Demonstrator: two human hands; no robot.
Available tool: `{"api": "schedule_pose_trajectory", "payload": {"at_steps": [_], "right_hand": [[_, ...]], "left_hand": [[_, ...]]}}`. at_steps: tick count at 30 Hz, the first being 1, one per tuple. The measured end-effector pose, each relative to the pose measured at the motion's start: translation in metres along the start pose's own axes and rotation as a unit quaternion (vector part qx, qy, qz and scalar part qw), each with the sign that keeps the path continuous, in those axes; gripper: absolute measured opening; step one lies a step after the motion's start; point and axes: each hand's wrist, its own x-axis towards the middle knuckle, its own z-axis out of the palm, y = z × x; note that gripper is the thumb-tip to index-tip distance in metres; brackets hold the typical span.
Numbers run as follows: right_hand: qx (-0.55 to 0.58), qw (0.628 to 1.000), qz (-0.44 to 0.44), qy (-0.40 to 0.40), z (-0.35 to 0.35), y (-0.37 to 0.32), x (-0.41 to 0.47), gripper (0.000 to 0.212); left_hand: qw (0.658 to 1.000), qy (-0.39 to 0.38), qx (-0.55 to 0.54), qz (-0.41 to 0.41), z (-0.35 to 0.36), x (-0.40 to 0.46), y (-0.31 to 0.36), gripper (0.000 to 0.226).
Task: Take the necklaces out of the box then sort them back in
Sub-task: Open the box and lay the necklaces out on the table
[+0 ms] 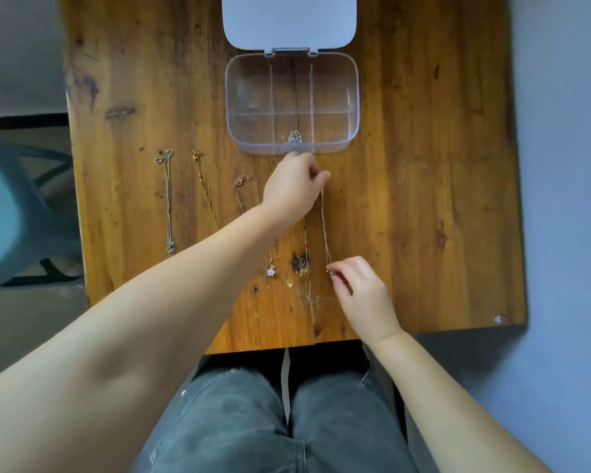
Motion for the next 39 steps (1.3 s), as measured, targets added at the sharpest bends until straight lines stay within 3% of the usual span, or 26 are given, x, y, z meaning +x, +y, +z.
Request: {"api": "schedule_pose_trajectory", "payload": {"at_steps": [3, 6, 10, 15, 17, 19, 21, 23, 25, 29, 32, 36, 39], "right_hand": [[-0.059, 0.998, -0.039, 0.004, 0.005, 0.008, 0.004, 0.021], [-0.122, 0.99, -0.075, -0.01, 0.006, 0.014, 0.0, 0.032], [-0.101, 0.992, -0.075, -0.021, -0.002, 0.012, -0.001, 0.034], [-0.017, 0.99, -0.065, 0.122, -0.038, -0.033, 0.076, 0.024], [-0.016, 0.983, -0.096, 0.159, -0.051, -0.057, 0.12, 0.025], [-0.034, 0.989, -0.098, 0.109, -0.055, -0.077, 0.163, 0.028], [-0.114, 0.99, -0.074, -0.029, -0.049, -0.09, 0.196, 0.031], [-0.246, 0.954, -0.062, -0.16, -0.042, -0.098, 0.214, 0.036], [-0.318, 0.922, -0.075, -0.208, -0.037, -0.102, 0.219, 0.04], [-0.303, 0.918, -0.052, -0.252, -0.037, -0.103, 0.221, 0.045], [-0.263, 0.921, -0.042, -0.285, -0.045, -0.106, 0.225, 0.032], [-0.175, 0.958, -0.066, -0.219, -0.064, -0.109, 0.218, 0.014], [-0.024, 0.988, -0.039, -0.146, -0.083, -0.108, 0.2, 0.011]], "left_hand": [[0.996, 0.015, 0.064, 0.059, 0.008, -0.002, 0.0, 0.019], [0.996, 0.032, 0.063, 0.063, 0.009, -0.001, -0.002, 0.018], [0.989, 0.026, 0.093, 0.109, 0.004, -0.007, -0.004, 0.017], [0.989, 0.095, 0.033, 0.111, -0.025, -0.022, -0.028, 0.016], [0.989, 0.12, 0.004, 0.083, -0.041, -0.024, -0.04, 0.028], [0.99, 0.125, 0.012, 0.067, -0.056, -0.02, -0.05, 0.044], [0.99, 0.111, 0.05, 0.067, -0.066, -0.012, -0.059, 0.038], [0.991, 0.094, 0.063, 0.069, -0.073, -0.005, -0.064, 0.023], [0.993, 0.088, 0.038, 0.064, -0.078, 0.002, -0.064, 0.017], [0.995, 0.083, 0.011, 0.059, -0.08, 0.005, -0.064, 0.012], [0.995, 0.081, 0.0, 0.051, -0.079, 0.004, -0.065, 0.01], [0.994, 0.087, 0.051, 0.048, -0.08, 0.004, -0.06, 0.008], [0.982, 0.114, 0.125, 0.083, -0.079, -0.002, -0.051, 0.025]]}}
